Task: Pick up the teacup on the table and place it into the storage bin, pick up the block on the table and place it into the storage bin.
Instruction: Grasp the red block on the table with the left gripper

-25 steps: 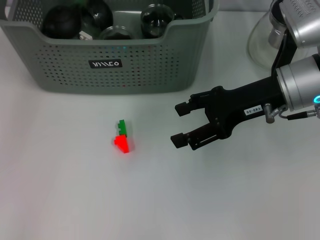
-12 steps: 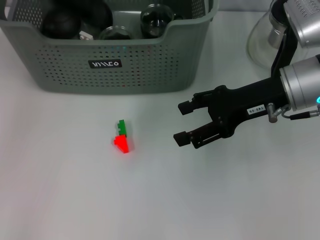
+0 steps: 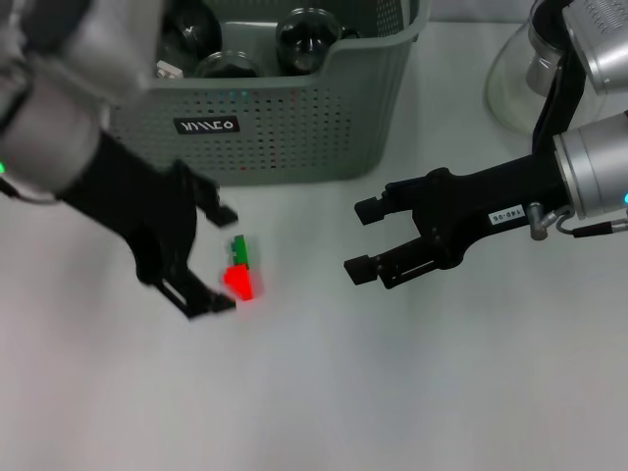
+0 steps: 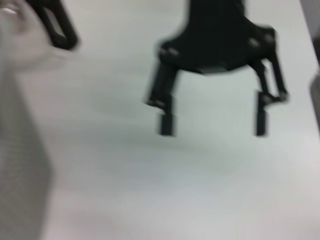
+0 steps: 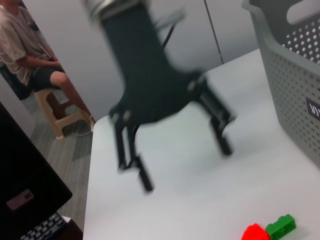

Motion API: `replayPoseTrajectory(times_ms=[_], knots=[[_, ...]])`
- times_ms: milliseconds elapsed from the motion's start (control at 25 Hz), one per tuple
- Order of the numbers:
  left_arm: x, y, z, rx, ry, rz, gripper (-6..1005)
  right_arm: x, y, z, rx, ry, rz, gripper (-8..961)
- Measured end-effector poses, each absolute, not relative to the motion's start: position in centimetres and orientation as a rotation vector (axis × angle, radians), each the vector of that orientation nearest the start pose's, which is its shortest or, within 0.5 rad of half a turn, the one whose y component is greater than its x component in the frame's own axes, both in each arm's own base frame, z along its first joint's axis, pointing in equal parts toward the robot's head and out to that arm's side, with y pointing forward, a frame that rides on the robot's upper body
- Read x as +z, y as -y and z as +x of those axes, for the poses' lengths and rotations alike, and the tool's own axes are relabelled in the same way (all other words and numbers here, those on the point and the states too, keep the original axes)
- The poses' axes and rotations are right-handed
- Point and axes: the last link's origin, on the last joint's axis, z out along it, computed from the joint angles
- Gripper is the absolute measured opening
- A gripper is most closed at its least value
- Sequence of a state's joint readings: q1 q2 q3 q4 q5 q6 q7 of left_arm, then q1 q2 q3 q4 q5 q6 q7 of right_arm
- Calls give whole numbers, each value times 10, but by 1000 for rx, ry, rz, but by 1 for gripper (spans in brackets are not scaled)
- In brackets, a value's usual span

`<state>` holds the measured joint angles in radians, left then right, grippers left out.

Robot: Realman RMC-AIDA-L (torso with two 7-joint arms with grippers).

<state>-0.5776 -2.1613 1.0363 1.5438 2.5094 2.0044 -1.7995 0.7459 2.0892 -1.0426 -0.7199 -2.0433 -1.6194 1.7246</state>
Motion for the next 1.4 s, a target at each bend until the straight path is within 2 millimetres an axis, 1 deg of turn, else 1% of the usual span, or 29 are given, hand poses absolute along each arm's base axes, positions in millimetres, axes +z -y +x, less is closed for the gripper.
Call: replayPoseTrajectory(times_ms=[40, 120, 240, 440, 680, 920, 1040, 1400], knots=[[38, -303, -169, 392, 159, -3081, 948, -43, -344, 170, 411, -609, -3182, 939], [29, -301, -170, 426, 187, -3071, 948, -43, -344, 171, 416, -616, -3179, 939], [14, -303, -175, 491, 264, -3027, 948, -43, -344, 173, 417, -625, -3174, 939], [-12, -309, -182, 648, 375, -2916, 949, -43, -345, 174, 417, -632, -3164, 939], [-32, -318, -187, 758, 455, -2820, 949, -41, -346, 174, 421, -631, -3155, 940], [-44, -321, -191, 822, 446, -2759, 949, -40, -347, 174, 426, -626, -3152, 940], [-49, -321, -191, 836, 446, -2757, 948, -40, -347, 175, 424, -626, -3151, 940], [-52, -323, -188, 838, 493, -2736, 949, -40, -347, 175, 424, -622, -3151, 941]])
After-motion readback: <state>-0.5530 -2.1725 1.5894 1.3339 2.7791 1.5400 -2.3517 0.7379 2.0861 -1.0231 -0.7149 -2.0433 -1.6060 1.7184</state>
